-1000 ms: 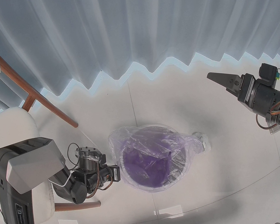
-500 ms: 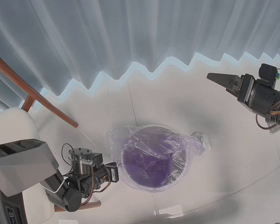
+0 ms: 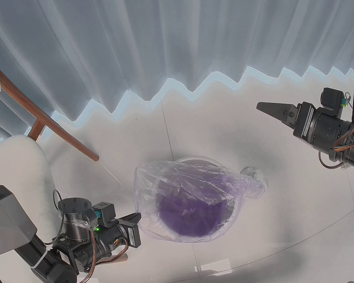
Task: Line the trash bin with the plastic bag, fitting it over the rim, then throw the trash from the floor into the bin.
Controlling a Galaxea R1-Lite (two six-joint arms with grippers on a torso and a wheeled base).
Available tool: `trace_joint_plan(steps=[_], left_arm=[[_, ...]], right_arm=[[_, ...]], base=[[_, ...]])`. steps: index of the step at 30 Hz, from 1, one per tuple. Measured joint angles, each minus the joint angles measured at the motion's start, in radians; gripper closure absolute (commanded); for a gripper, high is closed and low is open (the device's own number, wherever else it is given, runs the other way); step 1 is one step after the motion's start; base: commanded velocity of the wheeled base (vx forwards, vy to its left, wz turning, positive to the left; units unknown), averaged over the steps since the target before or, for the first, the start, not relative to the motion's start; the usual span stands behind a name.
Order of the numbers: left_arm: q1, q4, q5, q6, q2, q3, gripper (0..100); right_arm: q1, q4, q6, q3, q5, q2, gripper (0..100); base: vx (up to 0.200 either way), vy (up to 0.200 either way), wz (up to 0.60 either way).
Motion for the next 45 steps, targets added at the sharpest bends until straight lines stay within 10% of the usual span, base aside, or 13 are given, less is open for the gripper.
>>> trace_joint_plan(steps=[14, 31, 32, 45], left_arm=[[0.055, -0.242, 0.005, 0.006, 0.291, -0.082, 100], [0.118, -0.223, 0.009, 0.006, 0.473, -0.226, 100], [0.118, -0.223, 0.009, 0.007, 0.474, -0.225, 0], [0.097, -0.306, 0.003, 0.01, 0.473, -0.161, 0]], right_arm=[[0.003, -0.008, 0.0, 0.008, 0.0, 0.016, 0], [0.003, -0.007, 0.0, 0.01, 0.0, 0.014, 0], [0.003, -0.007, 0.0, 0.01, 0.0, 0.014, 0], [0.002, -0.008, 0.0, 0.008, 0.0, 0.011, 0]], base=[[0.0, 0.0, 0.0], [0.0, 0.0, 0.0], [0.0, 0.0, 0.0], [0.0, 0.0, 0.0]])
